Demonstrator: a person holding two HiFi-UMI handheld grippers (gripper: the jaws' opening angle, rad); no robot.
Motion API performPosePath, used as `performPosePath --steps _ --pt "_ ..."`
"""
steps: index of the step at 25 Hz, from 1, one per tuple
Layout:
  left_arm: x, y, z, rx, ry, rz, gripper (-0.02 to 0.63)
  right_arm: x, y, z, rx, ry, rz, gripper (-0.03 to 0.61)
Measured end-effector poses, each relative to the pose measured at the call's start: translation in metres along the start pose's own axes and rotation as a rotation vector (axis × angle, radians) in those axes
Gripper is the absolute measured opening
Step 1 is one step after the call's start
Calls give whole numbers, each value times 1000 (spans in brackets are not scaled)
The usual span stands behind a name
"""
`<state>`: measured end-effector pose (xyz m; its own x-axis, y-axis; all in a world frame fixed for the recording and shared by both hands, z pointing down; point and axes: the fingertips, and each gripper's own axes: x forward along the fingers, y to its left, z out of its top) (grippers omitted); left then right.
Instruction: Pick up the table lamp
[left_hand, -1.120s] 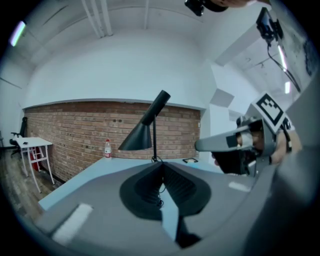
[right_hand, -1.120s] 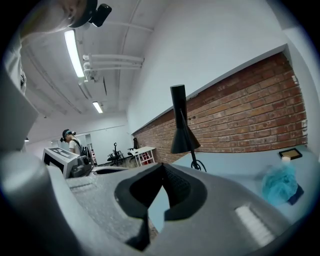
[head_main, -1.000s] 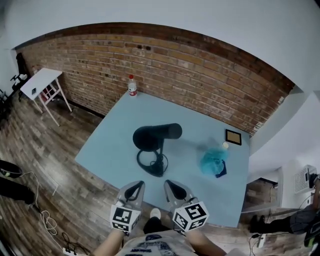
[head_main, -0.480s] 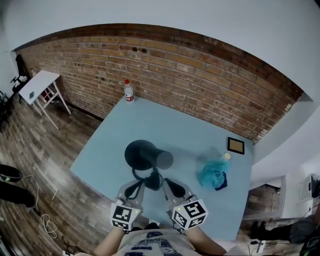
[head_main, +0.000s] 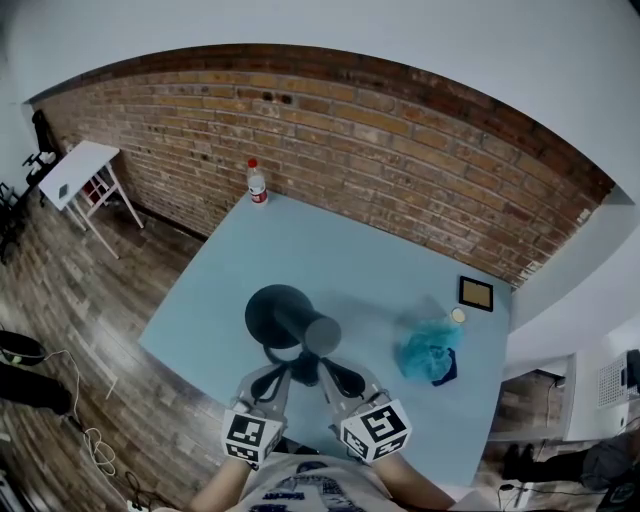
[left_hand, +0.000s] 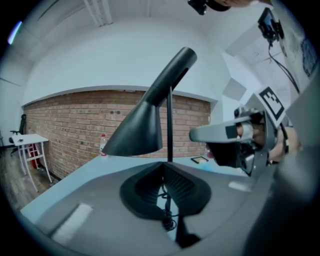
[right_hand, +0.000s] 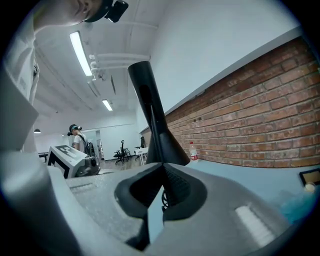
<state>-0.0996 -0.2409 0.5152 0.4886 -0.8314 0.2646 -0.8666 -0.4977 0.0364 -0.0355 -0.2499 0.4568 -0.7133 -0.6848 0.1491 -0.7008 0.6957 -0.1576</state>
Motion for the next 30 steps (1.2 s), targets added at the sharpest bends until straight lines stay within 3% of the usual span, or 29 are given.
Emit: performPosePath --steps 4,6,13,30 --pt "6 0 1 13 -6 -20 -9 9 -1 -1 -3 21 4 2" --pt "9 3 1 6 4 -25 -9 14 -2 -1 -3 22 12 49" --pt "15 12 -4 17 5 -50 -9 29 5 -2 -16 23 40 95" --pt "27 10 -15 0 26 -99 -9 42 4 5 -42 7 96 132"
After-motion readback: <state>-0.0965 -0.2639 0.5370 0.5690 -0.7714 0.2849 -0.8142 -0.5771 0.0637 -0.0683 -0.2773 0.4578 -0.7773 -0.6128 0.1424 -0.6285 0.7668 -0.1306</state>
